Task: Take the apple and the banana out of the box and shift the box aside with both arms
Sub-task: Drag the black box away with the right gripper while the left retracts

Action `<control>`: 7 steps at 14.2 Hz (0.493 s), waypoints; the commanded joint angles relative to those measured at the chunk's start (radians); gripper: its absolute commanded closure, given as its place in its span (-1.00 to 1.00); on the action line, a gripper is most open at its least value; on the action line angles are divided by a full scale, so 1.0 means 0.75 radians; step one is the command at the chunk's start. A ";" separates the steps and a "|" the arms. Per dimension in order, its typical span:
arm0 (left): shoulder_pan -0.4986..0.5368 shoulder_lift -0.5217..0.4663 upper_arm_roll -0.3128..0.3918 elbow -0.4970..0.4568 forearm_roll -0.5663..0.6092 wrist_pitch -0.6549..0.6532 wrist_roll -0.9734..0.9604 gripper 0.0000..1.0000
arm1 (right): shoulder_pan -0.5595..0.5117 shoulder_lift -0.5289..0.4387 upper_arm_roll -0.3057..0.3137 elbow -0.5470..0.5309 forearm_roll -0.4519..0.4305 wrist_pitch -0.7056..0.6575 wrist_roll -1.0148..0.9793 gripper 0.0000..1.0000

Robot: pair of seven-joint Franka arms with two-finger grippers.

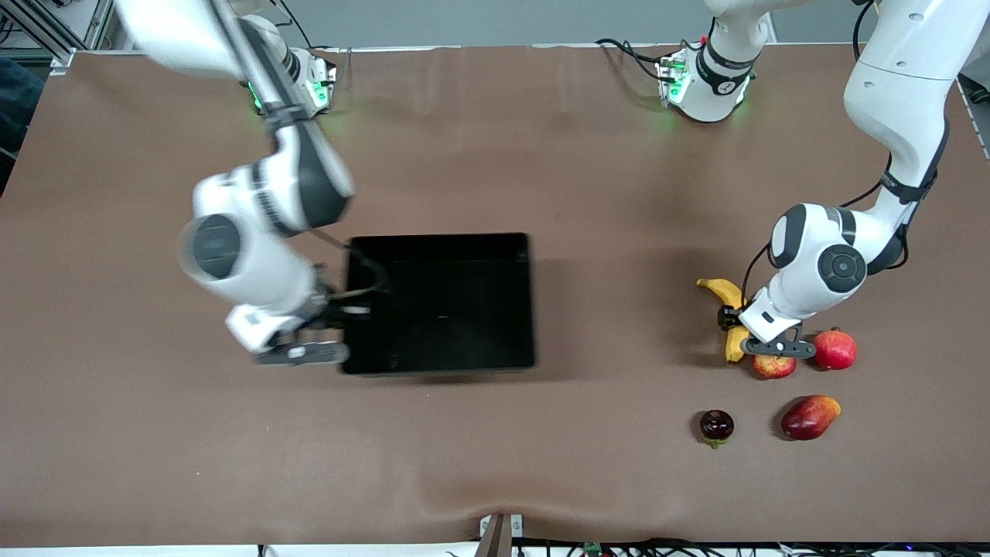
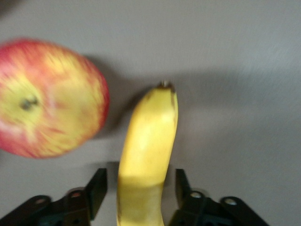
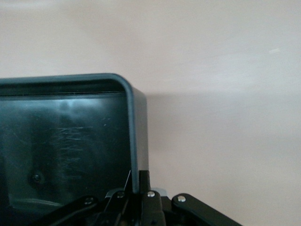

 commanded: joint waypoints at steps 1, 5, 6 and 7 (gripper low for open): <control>0.001 -0.132 -0.015 0.039 0.008 -0.113 -0.061 -1.00 | -0.192 -0.134 0.035 -0.167 0.021 -0.001 -0.249 1.00; 0.007 -0.265 -0.034 0.184 -0.026 -0.378 -0.067 -1.00 | -0.445 -0.134 0.033 -0.222 0.017 -0.001 -0.386 1.00; 0.007 -0.287 -0.032 0.261 -0.063 -0.489 -0.067 -1.00 | -0.511 -0.130 0.033 -0.230 0.013 0.003 -0.437 1.00; 0.009 -0.298 -0.032 0.361 -0.104 -0.615 -0.065 -1.00 | -0.574 -0.122 0.033 -0.230 0.011 0.010 -0.508 1.00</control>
